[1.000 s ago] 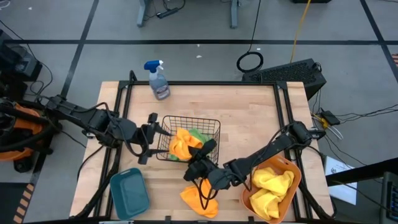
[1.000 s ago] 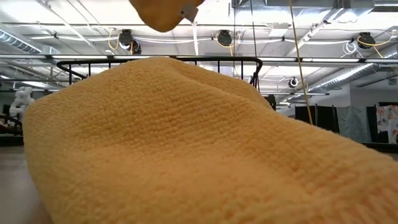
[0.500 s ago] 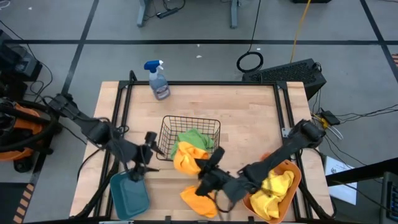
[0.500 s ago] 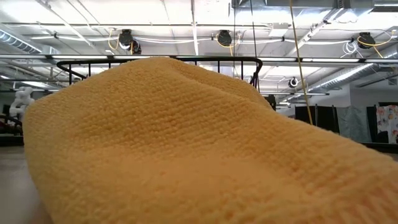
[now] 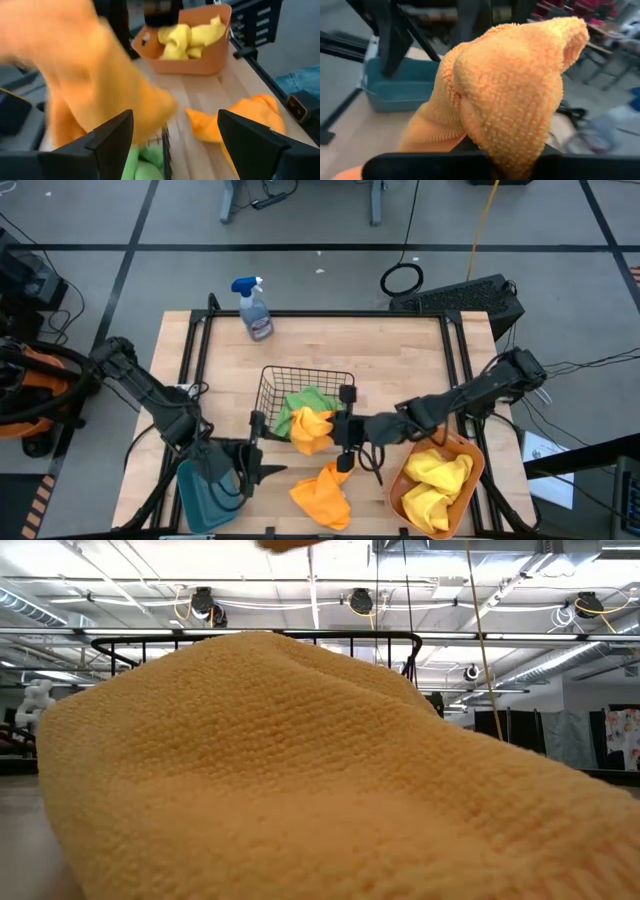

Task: Sort microfiber towel by color & place in baskets
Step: Put the top orange microfiber cloth into the blue bin

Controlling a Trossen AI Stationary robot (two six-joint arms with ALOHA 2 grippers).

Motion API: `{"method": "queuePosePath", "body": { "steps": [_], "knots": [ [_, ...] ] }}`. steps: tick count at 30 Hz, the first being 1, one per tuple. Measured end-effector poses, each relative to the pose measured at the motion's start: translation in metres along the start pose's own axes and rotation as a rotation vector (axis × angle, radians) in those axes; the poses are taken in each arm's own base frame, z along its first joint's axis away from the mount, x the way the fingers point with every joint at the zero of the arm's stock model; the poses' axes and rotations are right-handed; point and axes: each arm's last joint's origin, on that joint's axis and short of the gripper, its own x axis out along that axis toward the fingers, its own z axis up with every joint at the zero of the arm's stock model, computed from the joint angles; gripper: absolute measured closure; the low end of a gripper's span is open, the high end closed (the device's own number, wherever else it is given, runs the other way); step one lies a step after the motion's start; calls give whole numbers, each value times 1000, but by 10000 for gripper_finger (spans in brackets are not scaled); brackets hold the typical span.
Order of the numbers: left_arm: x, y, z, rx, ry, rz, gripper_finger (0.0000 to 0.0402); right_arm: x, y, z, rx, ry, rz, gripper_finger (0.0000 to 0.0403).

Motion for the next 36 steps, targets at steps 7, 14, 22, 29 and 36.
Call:
{"method": "queuePosePath", "body": {
  "steps": [7, 14, 22, 29, 36],
  "knots": [
    [-2, -19, -4, 60, 13, 219, 106, 13, -10, -55, 158, -344, 82, 397],
    [2, -15, -4, 53, 15, 375, 106, 7, -10, -79, 224, -447, 106, 397],
    [14, -2, 0, 4, -5, 335, 75, 6, -10, -78, 229, -459, 111, 397],
    [30, 21, -2, 16, 35, 361, 8, 6, -9, -78, 219, -471, 155, 397],
    [46, 45, -6, 5, 59, 265, 43, 7, -10, -78, 194, -472, 143, 396]
  ]
}}
